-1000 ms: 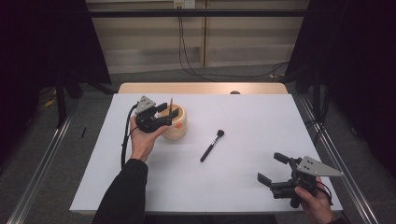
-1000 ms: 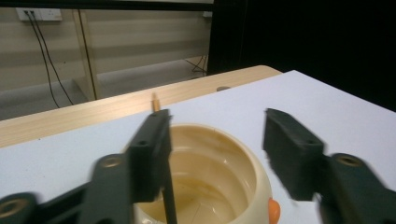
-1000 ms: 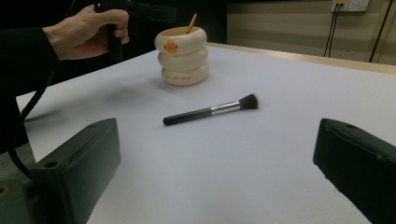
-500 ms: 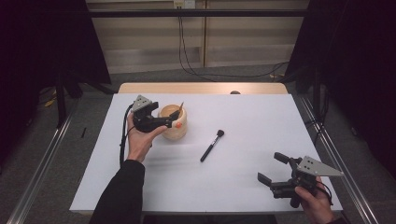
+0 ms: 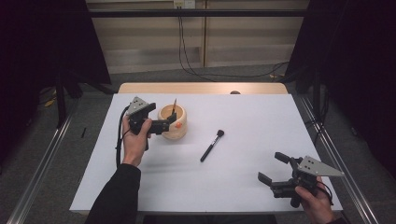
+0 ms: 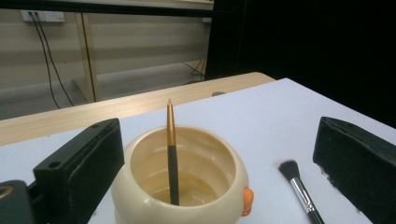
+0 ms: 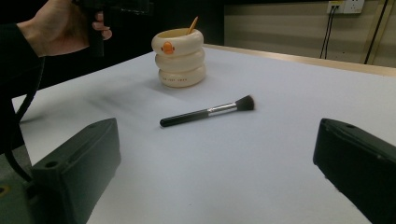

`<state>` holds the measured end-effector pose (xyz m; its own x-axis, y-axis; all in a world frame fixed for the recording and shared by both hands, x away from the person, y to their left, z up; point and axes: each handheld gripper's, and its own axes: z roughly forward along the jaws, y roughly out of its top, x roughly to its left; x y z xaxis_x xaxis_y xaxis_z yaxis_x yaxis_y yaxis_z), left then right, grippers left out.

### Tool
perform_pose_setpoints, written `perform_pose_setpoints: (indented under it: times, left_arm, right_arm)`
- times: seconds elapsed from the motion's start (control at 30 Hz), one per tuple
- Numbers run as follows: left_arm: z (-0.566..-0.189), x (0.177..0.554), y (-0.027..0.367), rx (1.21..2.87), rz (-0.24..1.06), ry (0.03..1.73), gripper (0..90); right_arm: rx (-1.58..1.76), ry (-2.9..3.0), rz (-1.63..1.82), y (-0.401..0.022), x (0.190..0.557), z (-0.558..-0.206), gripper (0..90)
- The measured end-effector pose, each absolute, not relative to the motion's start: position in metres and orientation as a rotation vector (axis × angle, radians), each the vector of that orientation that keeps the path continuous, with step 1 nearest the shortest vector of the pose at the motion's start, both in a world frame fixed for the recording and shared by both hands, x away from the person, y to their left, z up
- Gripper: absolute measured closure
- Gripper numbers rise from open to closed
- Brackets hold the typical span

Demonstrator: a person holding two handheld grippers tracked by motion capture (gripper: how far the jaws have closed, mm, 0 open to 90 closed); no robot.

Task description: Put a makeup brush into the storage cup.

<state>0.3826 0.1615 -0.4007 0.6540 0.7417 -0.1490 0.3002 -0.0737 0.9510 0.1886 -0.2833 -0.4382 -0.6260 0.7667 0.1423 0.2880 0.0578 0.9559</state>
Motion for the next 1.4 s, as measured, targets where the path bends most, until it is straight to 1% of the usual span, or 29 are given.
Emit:
perform_pose_setpoints:
  times: [0.33, 0.53, 0.63, 0.8, 0.83, 0.87, 1.1, 1.13, 1.4]
  left_arm:
    - [-0.397, 0.366, 0.169, 1.661, 0.48, 0.859, 2.3]
    - [-0.395, 0.356, 0.177, 1.642, 0.461, 0.863, 1.9]
    - [-0.396, 0.35, 0.179, 1.649, 0.42, 0.844, 1.9]
    - [-0.399, 0.337, 0.181, 1.634, 0.412, 0.837, 2.1]
    - [-0.4, 0.334, 0.18, 1.616, 0.423, 0.847, 2.1]
    - [-0.401, 0.332, 0.181, 1.641, 0.419, 0.839, 2.0]
    - [-0.403, 0.316, 0.182, 1.642, 0.445, 0.825, 2.1]
    - [-0.402, 0.311, 0.181, 1.665, 0.459, 0.819, 2.0]
    - [-0.404, 0.291, 0.185, 1.659, 0.476, 0.788, 1.7]
  right_arm:
    - [1.054, 1.927, 1.59, -0.284, 0.189, -0.438, 0.3]
    - [1.053, 1.925, 1.585, -0.285, 0.189, -0.438, 0.3]
    - [1.051, 1.924, 1.585, -0.285, 0.189, -0.438, 0.3]
    - [1.058, 1.92, 1.586, -0.285, 0.19, -0.438, 0.3]
    - [1.058, 1.92, 1.586, -0.285, 0.19, -0.438, 0.3]
    - [1.058, 1.919, 1.587, -0.285, 0.19, -0.438, 0.3]
    - [1.061, 1.922, 1.588, -0.284, 0.19, -0.439, 0.3]
    - [1.06, 1.924, 1.587, -0.284, 0.19, -0.438, 0.3]
    - [1.063, 1.926, 1.584, -0.284, 0.19, -0.439, 0.3]
